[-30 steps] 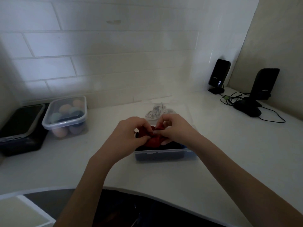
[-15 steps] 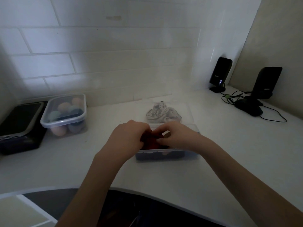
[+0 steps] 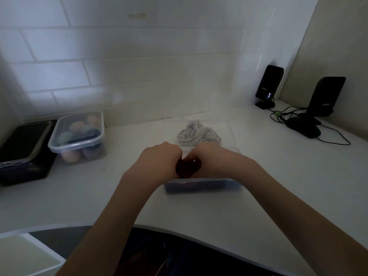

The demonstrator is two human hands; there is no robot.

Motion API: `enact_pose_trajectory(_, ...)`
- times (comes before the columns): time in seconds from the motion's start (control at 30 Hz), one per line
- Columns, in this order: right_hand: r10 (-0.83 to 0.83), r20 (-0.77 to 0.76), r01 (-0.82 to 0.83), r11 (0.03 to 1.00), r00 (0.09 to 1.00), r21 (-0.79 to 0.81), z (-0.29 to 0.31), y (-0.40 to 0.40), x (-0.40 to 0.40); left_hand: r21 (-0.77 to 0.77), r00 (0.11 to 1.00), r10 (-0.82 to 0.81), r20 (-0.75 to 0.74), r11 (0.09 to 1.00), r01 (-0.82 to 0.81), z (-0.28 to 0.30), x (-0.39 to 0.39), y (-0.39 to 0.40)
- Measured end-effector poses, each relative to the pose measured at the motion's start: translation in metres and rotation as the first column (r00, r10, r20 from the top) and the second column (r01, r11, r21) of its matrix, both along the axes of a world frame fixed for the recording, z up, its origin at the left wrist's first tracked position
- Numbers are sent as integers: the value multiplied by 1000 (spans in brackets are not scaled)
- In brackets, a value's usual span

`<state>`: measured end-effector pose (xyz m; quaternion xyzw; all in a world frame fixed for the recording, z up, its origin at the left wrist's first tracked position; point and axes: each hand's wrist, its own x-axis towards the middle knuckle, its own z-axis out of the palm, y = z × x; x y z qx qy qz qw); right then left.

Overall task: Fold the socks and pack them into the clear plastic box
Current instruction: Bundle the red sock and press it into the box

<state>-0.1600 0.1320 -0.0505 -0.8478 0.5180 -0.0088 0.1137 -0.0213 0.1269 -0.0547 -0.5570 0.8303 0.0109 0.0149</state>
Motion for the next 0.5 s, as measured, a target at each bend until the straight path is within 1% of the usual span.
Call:
enact_pose_trajectory(0.07,5,-59,-3,999,998,33,1,-2,3,34,1000,-9,18,999,8,1,-1,-1)
enact_pose_trajectory(0.1,7,-60,-6,1000,998,30,3,-3,3,48,1000,-15,24,999,14,2,-2,-1)
enact_pose_trajectory(0.2,2,-14,-2,999,1000,-37,11,0,2,57,1000,-22,12,998,21,4,-2,-2)
enact_pose_trajectory(0.33,22,-53,-25,997,998,-73,9,1,6,50,1000,-13,0,999,13,1,-2,-2)
enact_pose_trajectory(0.5,-11,-53,11,1000,999,-14,-5,-4,8,64,1000,-2,-1,998,2,0,-2,-2)
